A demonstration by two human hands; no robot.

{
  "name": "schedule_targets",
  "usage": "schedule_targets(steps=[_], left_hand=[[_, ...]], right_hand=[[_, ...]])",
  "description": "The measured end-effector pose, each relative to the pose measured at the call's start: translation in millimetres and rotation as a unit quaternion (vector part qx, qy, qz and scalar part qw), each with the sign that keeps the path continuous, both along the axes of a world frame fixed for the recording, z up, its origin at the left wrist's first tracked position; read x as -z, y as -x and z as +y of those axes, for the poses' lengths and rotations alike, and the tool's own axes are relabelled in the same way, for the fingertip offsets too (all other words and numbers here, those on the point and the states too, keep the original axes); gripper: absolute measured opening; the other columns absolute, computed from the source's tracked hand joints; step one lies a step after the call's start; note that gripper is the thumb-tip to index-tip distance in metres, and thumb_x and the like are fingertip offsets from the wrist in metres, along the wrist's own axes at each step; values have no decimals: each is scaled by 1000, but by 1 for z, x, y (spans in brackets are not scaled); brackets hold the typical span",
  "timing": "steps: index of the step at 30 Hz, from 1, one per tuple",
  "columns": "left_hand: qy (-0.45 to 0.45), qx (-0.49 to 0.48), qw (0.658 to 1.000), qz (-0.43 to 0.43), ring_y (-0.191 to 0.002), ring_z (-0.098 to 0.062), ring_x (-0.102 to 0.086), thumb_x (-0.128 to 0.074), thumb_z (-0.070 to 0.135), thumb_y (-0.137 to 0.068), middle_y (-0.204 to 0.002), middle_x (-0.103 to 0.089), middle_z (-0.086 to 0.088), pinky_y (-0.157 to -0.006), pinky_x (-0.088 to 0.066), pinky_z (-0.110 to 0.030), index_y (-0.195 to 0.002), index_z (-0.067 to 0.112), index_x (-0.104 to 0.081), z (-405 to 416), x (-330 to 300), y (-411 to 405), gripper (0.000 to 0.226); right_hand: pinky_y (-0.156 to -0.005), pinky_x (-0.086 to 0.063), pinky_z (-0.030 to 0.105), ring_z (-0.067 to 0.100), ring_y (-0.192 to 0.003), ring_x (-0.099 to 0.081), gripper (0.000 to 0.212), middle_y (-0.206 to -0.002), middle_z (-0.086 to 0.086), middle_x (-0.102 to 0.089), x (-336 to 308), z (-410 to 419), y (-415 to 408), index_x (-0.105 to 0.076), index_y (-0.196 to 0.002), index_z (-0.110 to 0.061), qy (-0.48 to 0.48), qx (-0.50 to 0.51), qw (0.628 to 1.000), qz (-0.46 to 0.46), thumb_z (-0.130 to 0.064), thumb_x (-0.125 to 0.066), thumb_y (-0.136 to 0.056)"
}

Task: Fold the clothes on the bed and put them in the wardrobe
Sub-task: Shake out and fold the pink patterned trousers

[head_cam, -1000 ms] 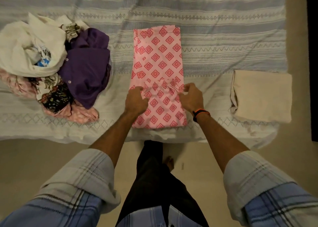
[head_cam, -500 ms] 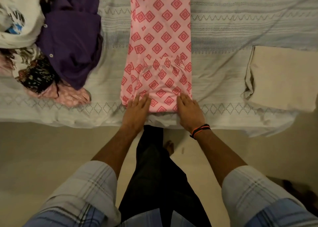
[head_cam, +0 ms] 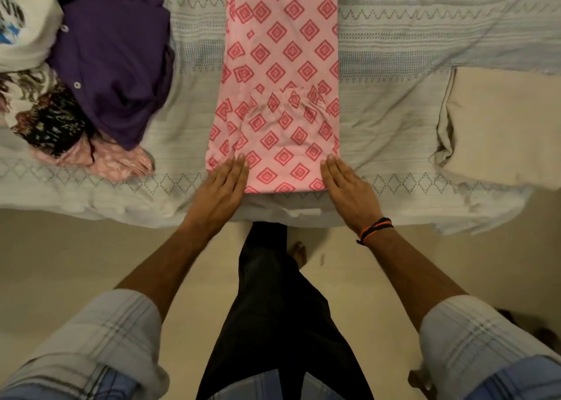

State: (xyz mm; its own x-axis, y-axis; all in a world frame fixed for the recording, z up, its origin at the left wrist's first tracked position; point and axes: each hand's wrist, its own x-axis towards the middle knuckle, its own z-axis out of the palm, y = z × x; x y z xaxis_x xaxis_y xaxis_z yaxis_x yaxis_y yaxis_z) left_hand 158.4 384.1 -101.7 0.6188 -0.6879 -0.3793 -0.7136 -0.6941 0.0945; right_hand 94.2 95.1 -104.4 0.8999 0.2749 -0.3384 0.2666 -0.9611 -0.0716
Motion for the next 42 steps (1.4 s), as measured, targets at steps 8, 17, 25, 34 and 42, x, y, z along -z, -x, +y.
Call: schedule_targets(steps=[8,17,25,34,42], left_hand=[[-87,-106,988,70,-146,-45,13,-45,15,-93,-158,17,-27,-119,-5,-58,-152,-3,11,-39,-8,24,83],[-108,-114,977,144,-146,-37,23,-51,18,-90,-156,30,-19,-121,-2,-53,-150,2,22,-39,3,39,96],[-33,-133,987,87,-150,-38,-4,-53,17,-84,-161,-9,-22,-122,-2,-50,-153,-3,-16,-24,1,36,81],[-13,-82,992,90,-150,-35,8,-37,16,-98,-161,11,-20,-122,-5,-50,-154,1,4,-56,24,29,71],[-22,-92,992,77,-151,-34,-4,-53,6,-94,-163,-3,-18,-122,-10,-51,-155,2,-8,-27,17,10,75]], right_hand=[[-120,-4,60,42,-150,1,87,-160,29,0,-6,43,4,0,-153,6,54,113,983,137,-14,-54,-88],[-122,0,50,35,-149,15,78,-160,20,19,14,56,33,16,-151,0,21,83,983,163,-15,-37,-95],[-115,-30,56,39,-141,-36,72,-150,27,-38,8,41,26,-39,-144,7,-29,99,990,95,-12,-57,-78],[-110,-39,52,43,-135,-43,64,-143,34,-43,30,60,7,-40,-141,12,-45,63,994,77,-9,-13,-87],[-94,-52,46,39,-113,-64,49,-120,30,-64,18,34,2,-62,-119,11,-17,45,999,20,-1,-33,-81]])
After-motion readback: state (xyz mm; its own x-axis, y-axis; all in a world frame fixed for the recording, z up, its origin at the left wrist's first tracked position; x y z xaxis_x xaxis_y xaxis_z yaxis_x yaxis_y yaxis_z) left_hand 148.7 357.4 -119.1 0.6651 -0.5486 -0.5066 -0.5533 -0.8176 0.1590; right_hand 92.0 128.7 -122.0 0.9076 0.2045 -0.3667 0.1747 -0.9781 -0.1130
